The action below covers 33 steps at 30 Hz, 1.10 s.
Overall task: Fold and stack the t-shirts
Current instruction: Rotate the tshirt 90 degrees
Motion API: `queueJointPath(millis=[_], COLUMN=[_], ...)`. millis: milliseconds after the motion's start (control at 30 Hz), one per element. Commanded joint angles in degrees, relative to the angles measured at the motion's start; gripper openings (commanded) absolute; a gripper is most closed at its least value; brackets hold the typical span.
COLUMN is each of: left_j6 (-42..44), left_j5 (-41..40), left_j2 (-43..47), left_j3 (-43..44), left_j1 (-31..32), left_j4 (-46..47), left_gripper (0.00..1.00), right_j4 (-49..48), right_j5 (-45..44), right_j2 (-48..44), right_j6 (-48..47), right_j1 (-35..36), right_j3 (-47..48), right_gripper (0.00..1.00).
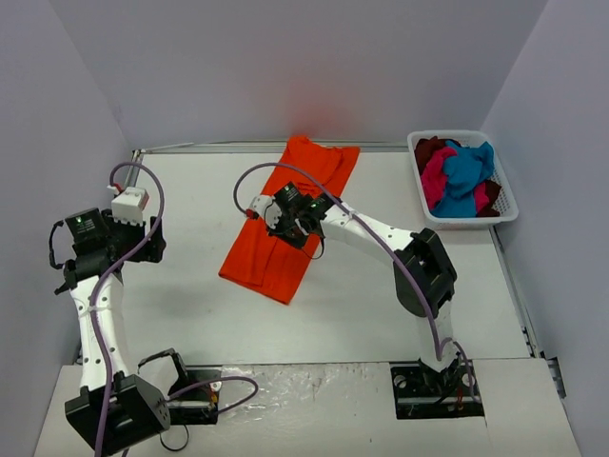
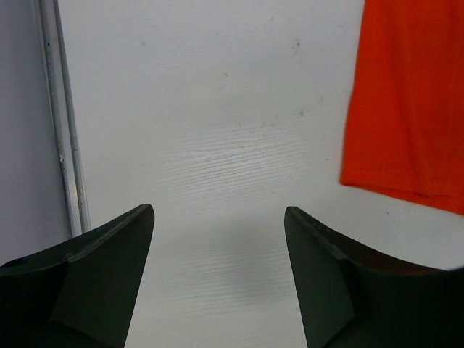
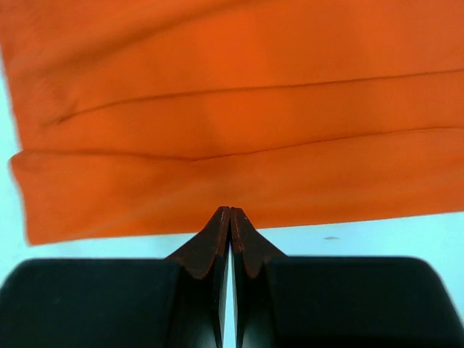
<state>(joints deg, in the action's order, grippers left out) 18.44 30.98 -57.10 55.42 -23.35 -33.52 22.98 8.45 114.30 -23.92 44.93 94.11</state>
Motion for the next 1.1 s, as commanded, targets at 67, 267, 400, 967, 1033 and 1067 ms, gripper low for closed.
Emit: queueJointPath(millis=[67, 267, 400, 967, 1033, 1067], left_j6=[-1.6, -1.6, -1.5, -0.9, -0.9, -0.9], left_j5=[-0.7, 0.1, 0.8, 2.7, 3.3, 3.6], left_j2=[2.1, 2.0, 1.9, 2.0, 1.7, 1.6], left_j3=[-0.6, -0.7, -0.7, -0.8, -0.8, -0.8], left_j1=[-1.4, -2.8, -3.2, -3.5, -3.5, -3.5], left_j4=[2.2, 2.1, 2.0, 1.9, 1.8, 1.8], left_gripper=[0.72, 0.73, 0.73, 0.74, 0.74, 0.74], right_j4=[6.2, 7.0, 7.0, 7.0, 7.0, 7.0], right_j5=[4.2, 5.9, 6.4, 4.2, 3.9, 3.6], right_j2=[0.7, 3.4, 5.1, 8.4, 7.3, 6.8], right_j6=[0.5, 0.2, 0.1, -1.1, -1.1, -1.1], right_j1=[3.1, 5.4, 6.4, 3.7, 2.0, 1.4], right_j3=[-1.9, -2.7, -2.9, -10.2, -11.8, -12.4], right_gripper=[0.0, 0.0, 0.0, 0.0, 0.0, 0.0])
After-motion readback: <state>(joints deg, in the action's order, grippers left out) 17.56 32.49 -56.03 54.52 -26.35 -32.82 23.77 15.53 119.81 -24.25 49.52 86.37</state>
